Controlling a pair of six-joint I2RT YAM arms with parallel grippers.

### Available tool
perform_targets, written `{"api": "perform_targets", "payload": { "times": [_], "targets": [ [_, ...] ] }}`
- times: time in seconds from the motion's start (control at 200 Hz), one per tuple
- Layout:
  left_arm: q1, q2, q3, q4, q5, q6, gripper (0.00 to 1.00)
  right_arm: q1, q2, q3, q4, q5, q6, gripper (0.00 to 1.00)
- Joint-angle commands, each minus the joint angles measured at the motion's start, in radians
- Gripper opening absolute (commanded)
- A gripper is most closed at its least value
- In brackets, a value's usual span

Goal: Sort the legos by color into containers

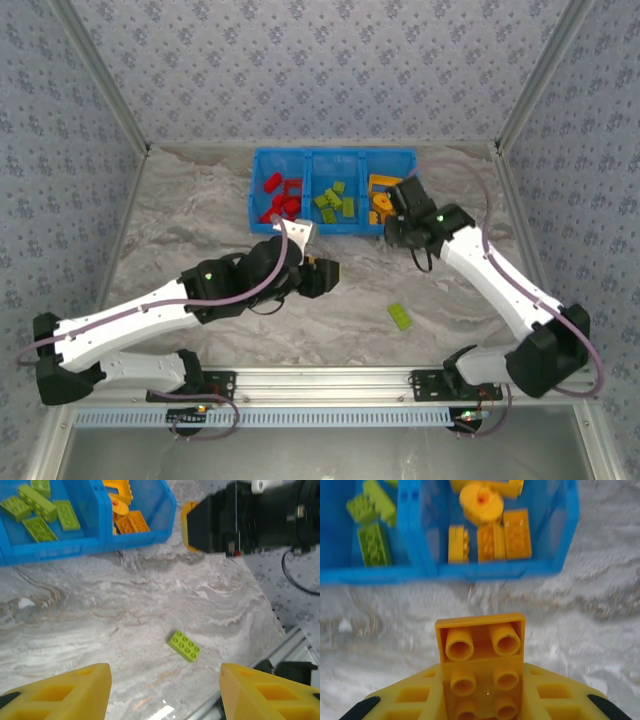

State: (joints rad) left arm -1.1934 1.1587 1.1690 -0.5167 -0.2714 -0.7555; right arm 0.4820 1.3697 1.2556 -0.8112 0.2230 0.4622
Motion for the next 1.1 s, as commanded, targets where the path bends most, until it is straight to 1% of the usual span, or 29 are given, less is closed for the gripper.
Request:
{"api": "perform_targets", "payload": {
  "times": [0.0, 0.08, 0.19, 0.36, 0.5, 0.62, 0.725, 0.864, 0.979, 1.094],
  "targets": [
    [-0.002, 0.060, 0.086, -0.001, -0.089, 0.045, 0.59, -0.074, 0.113, 0.083, 0.048, -0.046, -0.097, 0.32],
    [0.000, 0.112, 0.123, -0.018, -0.101, 0.051, 0.59, -0.129, 0.223, 0.164, 0.077, -0.111, -0.135, 0.31],
    [0.001, 0.157, 0.139, -0.009, -0.094, 0.049, 0.59, -0.173, 0.352, 0.257, 0.100, -0.193, -0.177, 0.31],
    [0.000, 0.171, 0.126, 0.007, -0.080, 0.032, 0.59, -0.238, 0.564, 0.410, 0.111, -0.358, -0.211, 0.30],
    [-0.001, 0.168, 0.109, 0.007, -0.076, 0.016, 0.59, -0.256, 0.688, 0.518, 0.077, -0.408, -0.241, 0.31],
    [-0.003, 0.171, 0.091, 0.037, -0.059, 0.006, 0.59, -0.261, 0.749, 0.559, 0.072, -0.444, -0.226, 0.31],
    [-0.019, 0.194, 0.097, 0.083, -0.031, 0.024, 0.59, -0.260, 0.779, 0.567, 0.080, -0.468, -0.213, 0.32],
    [-0.069, 0.268, 0.162, 0.092, -0.030, 0.080, 0.59, -0.261, 0.799, 0.568, 0.086, -0.485, -0.198, 0.32],
    [-0.130, 0.346, 0.229, 0.070, -0.093, 0.127, 0.59, -0.265, 0.807, 0.564, 0.090, -0.496, -0.190, 0.32],
    [-0.192, 0.429, 0.323, 0.003, -0.214, 0.166, 0.59, -0.269, 0.816, 0.565, 0.090, -0.507, -0.188, 0.33]
  ]
}}
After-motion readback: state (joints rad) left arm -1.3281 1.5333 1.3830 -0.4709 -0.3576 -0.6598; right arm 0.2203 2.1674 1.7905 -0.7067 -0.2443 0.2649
